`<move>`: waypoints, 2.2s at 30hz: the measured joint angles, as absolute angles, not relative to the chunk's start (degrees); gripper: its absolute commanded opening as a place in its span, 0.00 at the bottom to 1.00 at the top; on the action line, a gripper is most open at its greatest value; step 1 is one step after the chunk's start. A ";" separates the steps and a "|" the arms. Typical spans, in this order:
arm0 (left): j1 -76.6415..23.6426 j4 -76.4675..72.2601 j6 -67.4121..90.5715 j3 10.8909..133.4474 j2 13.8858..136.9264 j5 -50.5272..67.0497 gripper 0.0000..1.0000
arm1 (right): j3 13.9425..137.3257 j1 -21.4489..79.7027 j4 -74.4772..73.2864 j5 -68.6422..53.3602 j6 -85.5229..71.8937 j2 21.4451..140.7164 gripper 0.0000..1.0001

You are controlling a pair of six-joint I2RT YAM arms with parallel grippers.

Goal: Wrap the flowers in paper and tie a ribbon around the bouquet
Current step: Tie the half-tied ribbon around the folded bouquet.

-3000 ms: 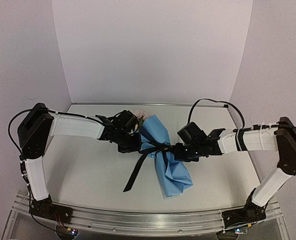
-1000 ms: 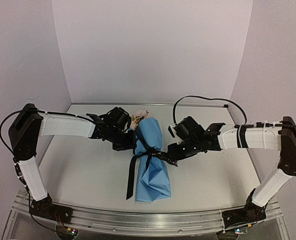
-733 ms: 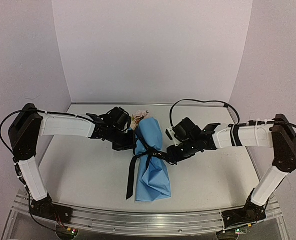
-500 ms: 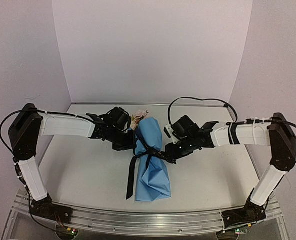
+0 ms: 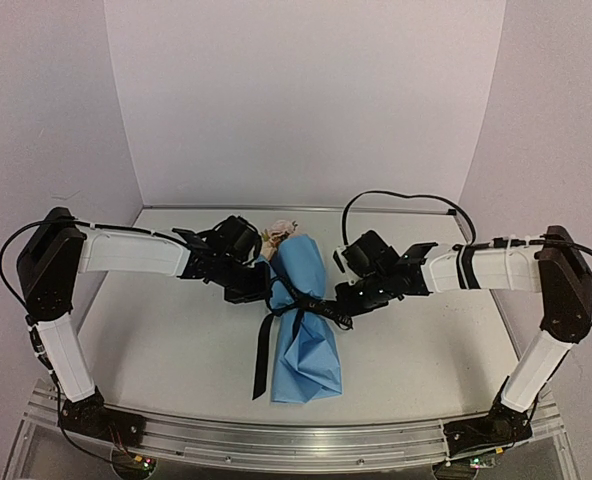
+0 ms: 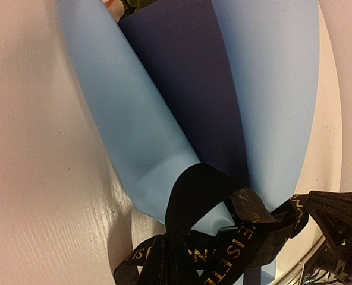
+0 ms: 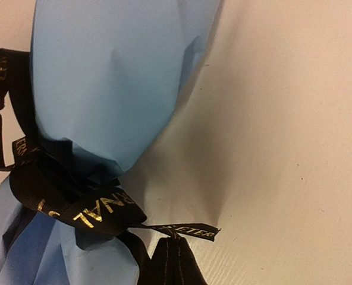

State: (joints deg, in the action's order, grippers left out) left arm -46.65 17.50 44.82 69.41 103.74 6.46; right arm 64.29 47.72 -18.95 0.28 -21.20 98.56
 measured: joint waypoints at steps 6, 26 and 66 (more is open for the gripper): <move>-46.50 17.64 44.85 67.29 102.73 6.30 0.00 | 62.12 47.48 -20.40 3.54 -26.23 97.23 0.00; -45.91 17.47 45.01 65.10 99.44 6.26 0.00 | 59.54 48.20 -24.14 9.03 -41.94 93.69 0.00; -43.81 16.36 44.49 62.87 99.15 7.97 0.02 | 63.16 57.74 -21.58 8.60 -47.21 91.30 0.65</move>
